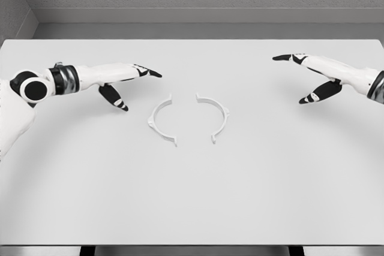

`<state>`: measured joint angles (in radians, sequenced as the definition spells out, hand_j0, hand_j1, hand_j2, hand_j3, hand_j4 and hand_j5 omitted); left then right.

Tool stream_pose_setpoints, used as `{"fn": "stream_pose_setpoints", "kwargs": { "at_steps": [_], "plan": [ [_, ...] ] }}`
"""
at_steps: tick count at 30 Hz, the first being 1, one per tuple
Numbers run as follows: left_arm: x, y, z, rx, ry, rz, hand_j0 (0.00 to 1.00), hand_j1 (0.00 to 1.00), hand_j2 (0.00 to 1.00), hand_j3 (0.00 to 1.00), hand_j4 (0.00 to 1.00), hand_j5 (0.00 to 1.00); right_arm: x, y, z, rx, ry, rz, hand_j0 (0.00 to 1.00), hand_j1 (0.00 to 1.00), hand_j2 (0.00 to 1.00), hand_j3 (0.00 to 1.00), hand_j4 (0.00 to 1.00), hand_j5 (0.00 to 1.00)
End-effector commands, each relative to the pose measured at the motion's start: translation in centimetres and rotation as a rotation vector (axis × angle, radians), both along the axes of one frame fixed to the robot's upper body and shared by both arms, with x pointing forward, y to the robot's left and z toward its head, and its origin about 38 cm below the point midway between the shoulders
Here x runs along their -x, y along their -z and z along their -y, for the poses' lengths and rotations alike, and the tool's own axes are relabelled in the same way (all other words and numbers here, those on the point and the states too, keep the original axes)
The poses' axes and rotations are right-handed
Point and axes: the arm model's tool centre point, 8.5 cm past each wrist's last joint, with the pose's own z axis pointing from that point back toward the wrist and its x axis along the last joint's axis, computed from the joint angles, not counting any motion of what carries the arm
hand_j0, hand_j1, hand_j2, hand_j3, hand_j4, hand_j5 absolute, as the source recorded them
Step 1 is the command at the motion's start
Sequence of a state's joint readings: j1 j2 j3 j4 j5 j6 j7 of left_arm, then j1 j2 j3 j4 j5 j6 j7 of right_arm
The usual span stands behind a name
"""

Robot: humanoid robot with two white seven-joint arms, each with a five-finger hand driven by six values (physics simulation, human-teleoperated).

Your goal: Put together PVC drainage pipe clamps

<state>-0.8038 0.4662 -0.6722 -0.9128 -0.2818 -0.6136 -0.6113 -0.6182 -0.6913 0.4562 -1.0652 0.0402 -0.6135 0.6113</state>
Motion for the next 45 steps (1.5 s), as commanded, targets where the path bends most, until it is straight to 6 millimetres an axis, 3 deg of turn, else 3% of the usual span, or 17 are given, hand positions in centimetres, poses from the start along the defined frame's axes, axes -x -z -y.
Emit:
{"fn": "stream_pose_setpoints", "kwargs": {
  "at_steps": [1, 6, 8, 13, 18, 20, 25, 32, 34, 38, 40, 45],
  "plan": [
    [-0.1, 0.1, 0.7, 0.017, 0.005, -0.005, 1.0, 1.0, 1.0, 1.0, 1.0, 1.0, 0.0, -0.2, 0.0, -0.011, 0.003, 0.001, 1.0, 1.0, 1.0, 1.0, 1.0, 1.0],
    [0.4, 1.0, 1.6, 0.025, 0.019, -0.02, 1.0, 1.0, 1.0, 1.0, 1.0, 1.0, -0.2, -0.8, 0.4, -0.012, 0.013, 0.017, 1.0, 1.0, 1.0, 1.0, 1.0, 1.0],
    [0.6, 1.5, 2.5, 0.017, 0.041, -0.03, 1.0, 1.0, 1.0, 1.0, 1.0, 1.0, -0.3, -2.3, 1.8, -0.018, 0.044, 0.051, 1.0, 1.0, 1.0, 1.0, 1.0, 1.0],
    [0.7, 1.7, 2.8, 0.019, 0.048, -0.036, 1.0, 1.0, 1.0, 1.0, 1.0, 1.0, 0.2, -3.6, 4.0, 0.028, 0.072, 0.064, 1.0, 1.0, 1.0, 1.0, 1.0, 1.0],
    [0.9, 2.0, 3.8, 0.017, 0.07, -0.041, 1.0, 1.0, 1.0, 1.0, 1.0, 1.0, 0.2, -3.8, 4.1, 0.031, 0.073, 0.067, 1.0, 1.0, 1.0, 1.0, 1.0, 1.0],
    [1.1, 0.8, 4.5, 0.029, 0.099, -0.007, 1.0, 1.0, 1.0, 1.0, 1.0, 1.0, 0.3, -3.8, 4.3, 0.036, 0.075, 0.066, 1.0, 1.0, 1.0, 1.0, 1.0, 1.0],
    [1.5, -0.3, 5.1, 0.034, 0.131, 0.024, 1.0, 1.0, 1.0, 1.0, 1.0, 1.0, 0.4, -3.6, 4.3, 0.038, 0.075, 0.061, 1.0, 1.0, 1.0, 1.0, 1.0, 1.0],
    [1.5, 0.1, 5.3, 0.034, 0.13, 0.016, 1.0, 1.0, 1.0, 1.0, 1.0, 1.0, 0.6, -3.7, 4.9, 0.051, 0.083, 0.058, 1.0, 1.0, 1.0, 1.0, 1.0, 1.0],
    [1.5, 0.0, 5.4, 0.036, 0.132, 0.017, 1.0, 1.0, 1.0, 1.0, 1.0, 1.0, 0.9, -4.6, 6.1, 0.073, 0.1, 0.068, 1.0, 1.0, 1.0, 1.0, 1.0, 1.0],
    [1.5, 0.0, 5.7, 0.039, 0.135, 0.017, 1.0, 1.0, 1.0, 1.0, 1.0, 1.0, 0.9, -4.6, 6.1, 0.071, 0.1, 0.068, 1.0, 1.0, 1.0, 1.0, 1.0, 1.0],
    [1.5, 0.0, 6.7, 0.054, 0.15, 0.019, 1.0, 1.0, 1.0, 1.0, 1.0, 1.0, 0.6, -5.1, 6.0, 0.069, 0.099, 0.08, 1.0, 1.0, 1.0, 1.0, 1.0, 1.0],
    [1.5, -0.1, 6.7, 0.055, 0.149, 0.019, 1.0, 1.0, 1.0, 1.0, 1.0, 1.0, 0.6, -5.0, 5.9, 0.072, 0.097, 0.077, 1.0, 1.0, 1.0, 1.0, 1.0, 1.0]
  ]
}}
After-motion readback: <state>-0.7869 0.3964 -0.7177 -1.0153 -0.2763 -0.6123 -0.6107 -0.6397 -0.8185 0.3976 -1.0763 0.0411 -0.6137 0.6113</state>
